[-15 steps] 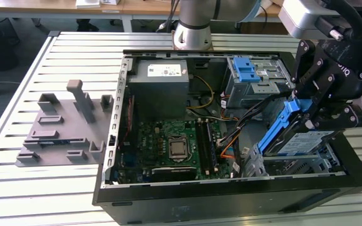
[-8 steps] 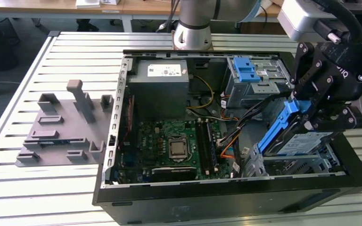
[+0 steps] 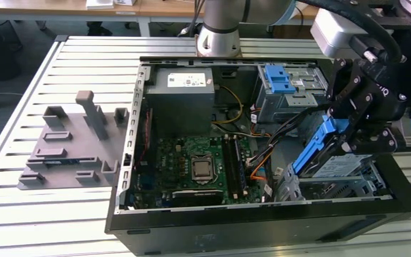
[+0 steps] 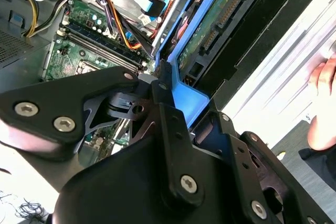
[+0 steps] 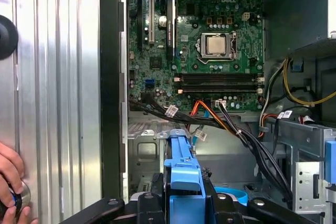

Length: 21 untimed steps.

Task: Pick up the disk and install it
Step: 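Insert the disk into the insertion slot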

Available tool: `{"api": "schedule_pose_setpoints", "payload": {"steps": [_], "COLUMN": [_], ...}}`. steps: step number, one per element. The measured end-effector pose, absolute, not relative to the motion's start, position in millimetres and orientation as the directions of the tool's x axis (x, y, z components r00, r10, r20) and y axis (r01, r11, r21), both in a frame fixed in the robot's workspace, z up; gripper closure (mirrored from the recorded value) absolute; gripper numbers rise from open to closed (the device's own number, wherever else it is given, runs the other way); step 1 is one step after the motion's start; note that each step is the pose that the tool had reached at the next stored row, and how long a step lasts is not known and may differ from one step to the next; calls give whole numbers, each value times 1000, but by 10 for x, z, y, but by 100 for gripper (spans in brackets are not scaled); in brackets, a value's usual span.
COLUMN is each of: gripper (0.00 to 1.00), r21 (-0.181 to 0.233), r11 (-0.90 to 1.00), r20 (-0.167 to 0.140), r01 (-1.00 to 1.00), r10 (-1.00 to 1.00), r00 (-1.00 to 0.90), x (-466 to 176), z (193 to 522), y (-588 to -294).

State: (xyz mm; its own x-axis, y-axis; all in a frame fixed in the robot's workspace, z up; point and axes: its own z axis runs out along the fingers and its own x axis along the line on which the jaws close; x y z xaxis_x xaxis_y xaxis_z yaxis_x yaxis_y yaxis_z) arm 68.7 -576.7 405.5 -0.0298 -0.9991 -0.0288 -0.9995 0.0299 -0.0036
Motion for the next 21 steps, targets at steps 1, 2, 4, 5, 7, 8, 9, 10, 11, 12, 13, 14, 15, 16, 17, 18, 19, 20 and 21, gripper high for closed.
{"api": "schedule_pose_setpoints", "payload": {"steps": [1,2,4,5,7,8,9,10,11,12,13,14,15,16,17,18,19,20,21], "gripper": [64,64,64,64,64,64,64,64,64,64,64,64,64,64,64,64,64,64,64], "r21": [-4,-4,-4,-4,-4,-4,-4,-4,-4,-4,-4,-4,-4,-4,-4,-4,-4,-4,-4], "r11": [30,30,30,30,30,30,30,30,30,30,30,30,30,30,30,30,30,30,30], "r20": [-29,-29,-29,-29,-29,-29,-29,-29,-29,-29,-29,-29,-29,-29,-29,-29,-29,-29,-29], "r01": [-1000,-1000,-1000,-1000,-1000,-1000,-1000,-1000,-1000,-1000,-1000,-1000,-1000,-1000,-1000,-1000,-1000,-1000,-1000], "r10": [-999,-999,-999,-999,-999,-999,-999,-999,-999,-999,-999,-999,-999,-999,-999,-999,-999,-999,-999], "r00": [-30,-30,-30,-30,-30,-30,-30,-30,-30,-30,-30,-30,-30,-30,-30,-30,-30,-30,-30], "x": [687,687,687,687,687,687,687,687,687,687,687,687,687,687,687,687,687,687,688], "z": [4045,4035,4015,4005,3986,3975,3965,3954,3945,3934,3925,3916,3909,3901,3894,3886,3876,3867,3857], "y": [-5767,-5767,-5767,-5767,-5767,-5767,-5768,-5768,-5768,-5768,-5768,-5768,-5768,-5769,-5769,-5770,-5770,-5770,-5770]}}
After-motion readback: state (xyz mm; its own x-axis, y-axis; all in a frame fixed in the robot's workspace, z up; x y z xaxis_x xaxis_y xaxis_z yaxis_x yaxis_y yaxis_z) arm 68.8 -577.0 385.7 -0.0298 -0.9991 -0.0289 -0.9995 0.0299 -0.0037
